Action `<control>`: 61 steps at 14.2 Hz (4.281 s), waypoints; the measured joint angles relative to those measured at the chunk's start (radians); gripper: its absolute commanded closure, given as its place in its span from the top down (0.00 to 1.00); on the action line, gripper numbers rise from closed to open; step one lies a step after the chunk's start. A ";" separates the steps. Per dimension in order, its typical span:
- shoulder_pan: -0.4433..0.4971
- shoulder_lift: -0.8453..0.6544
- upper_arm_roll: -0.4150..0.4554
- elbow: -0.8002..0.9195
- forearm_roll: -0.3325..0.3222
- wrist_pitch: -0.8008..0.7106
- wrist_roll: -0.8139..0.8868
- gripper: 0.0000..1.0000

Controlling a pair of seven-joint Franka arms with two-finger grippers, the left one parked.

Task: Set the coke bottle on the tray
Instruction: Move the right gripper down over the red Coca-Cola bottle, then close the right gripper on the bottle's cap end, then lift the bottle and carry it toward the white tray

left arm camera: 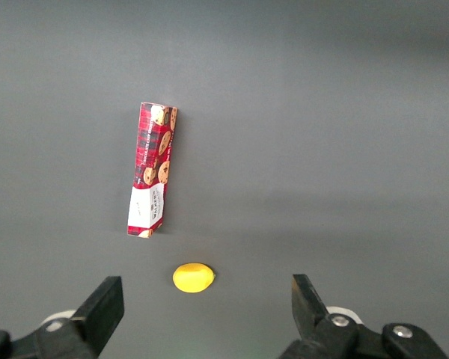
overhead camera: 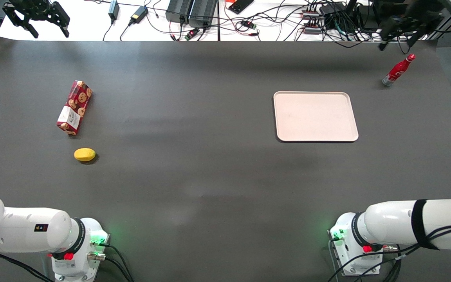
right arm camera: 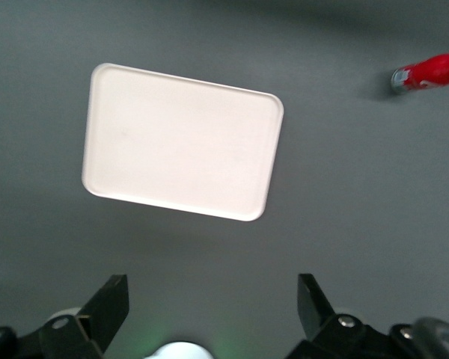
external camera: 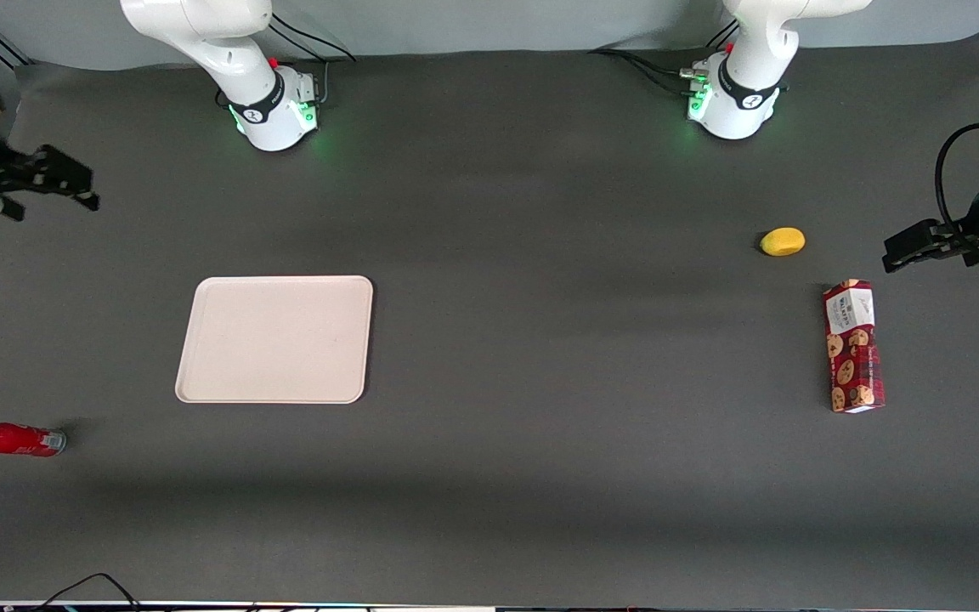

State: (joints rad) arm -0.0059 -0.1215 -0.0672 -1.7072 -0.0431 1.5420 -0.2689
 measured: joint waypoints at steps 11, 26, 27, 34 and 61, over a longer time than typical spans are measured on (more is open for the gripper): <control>-0.190 0.569 -0.148 0.315 0.047 0.447 -1.098 1.00; -0.338 0.968 -0.139 0.601 0.276 0.544 -1.354 0.92; -0.344 0.968 -0.138 0.602 0.276 0.544 -1.354 0.87; -0.353 0.968 -0.134 0.611 0.277 0.544 -1.356 0.32; -0.071 0.493 -0.118 0.649 0.123 -0.155 -0.678 0.03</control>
State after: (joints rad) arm -0.0771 0.3717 -0.1857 -1.0585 0.0802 1.3872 -0.9468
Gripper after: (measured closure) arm 0.674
